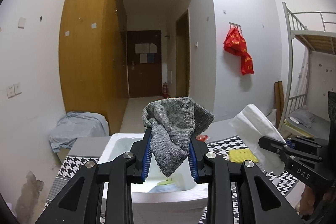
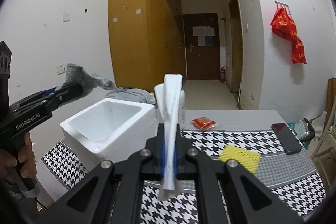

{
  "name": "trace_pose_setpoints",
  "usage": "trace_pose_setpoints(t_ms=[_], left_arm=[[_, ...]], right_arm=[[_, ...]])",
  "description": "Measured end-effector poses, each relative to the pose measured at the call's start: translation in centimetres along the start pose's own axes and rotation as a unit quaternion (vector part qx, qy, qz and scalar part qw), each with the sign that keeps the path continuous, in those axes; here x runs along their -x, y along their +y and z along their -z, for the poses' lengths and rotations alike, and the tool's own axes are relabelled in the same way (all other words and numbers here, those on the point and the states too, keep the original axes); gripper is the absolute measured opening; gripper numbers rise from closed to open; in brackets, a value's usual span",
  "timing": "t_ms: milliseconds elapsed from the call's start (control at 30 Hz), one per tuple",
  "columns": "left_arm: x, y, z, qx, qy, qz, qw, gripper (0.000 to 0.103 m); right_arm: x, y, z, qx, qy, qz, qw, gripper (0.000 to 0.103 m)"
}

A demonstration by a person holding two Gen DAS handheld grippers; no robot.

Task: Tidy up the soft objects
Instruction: 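Lower the grey cloth into the foam box and open the left gripper, then move the white paper towel over the foam box and open the right gripper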

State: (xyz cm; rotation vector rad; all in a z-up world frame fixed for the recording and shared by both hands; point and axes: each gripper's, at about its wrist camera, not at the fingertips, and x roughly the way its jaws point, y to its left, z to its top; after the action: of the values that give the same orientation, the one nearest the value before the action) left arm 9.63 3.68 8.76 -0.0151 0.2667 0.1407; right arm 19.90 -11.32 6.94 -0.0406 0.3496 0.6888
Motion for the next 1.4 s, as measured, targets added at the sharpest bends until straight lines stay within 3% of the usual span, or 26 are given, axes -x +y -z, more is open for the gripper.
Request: trace_pose_setpoints(t_ms=[400, 933, 1000, 1167, 1233, 1400], left_arm=[[-0.4, 2.7, 0.3, 0.011, 0.011, -0.008, 0.9998, 0.032], [-3.7, 4.3, 0.6, 0.011, 0.043, 0.015, 0.9989, 0.032], [-4.2, 4.3, 0.6, 0.010, 0.049, 0.013, 0.9987, 0.036], [-4.5, 5.2, 0.8, 0.021, 0.049, 0.004, 0.9986, 0.077], [-4.1, 5.3, 0.9, 0.021, 0.040, -0.013, 0.9989, 0.088], [-3.5, 5.8, 1.0, 0.024, 0.031, -0.030, 0.9988, 0.098]], right_arm=[[-1.5, 3.7, -0.5, 0.017, 0.008, -0.032, 0.999, 0.009], [-2.8, 4.7, -0.8, 0.020, 0.014, -0.020, 0.999, 0.009], [-3.0, 4.7, -0.8, 0.020, 0.016, -0.021, 0.999, 0.009], [-3.1, 4.8, -0.9, 0.020, 0.017, -0.018, 1.000, 0.009], [-3.1, 4.8, -0.9, 0.019, 0.017, -0.016, 1.000, 0.009], [-3.2, 5.0, -0.9, 0.020, 0.018, -0.016, 1.000, 0.009]])
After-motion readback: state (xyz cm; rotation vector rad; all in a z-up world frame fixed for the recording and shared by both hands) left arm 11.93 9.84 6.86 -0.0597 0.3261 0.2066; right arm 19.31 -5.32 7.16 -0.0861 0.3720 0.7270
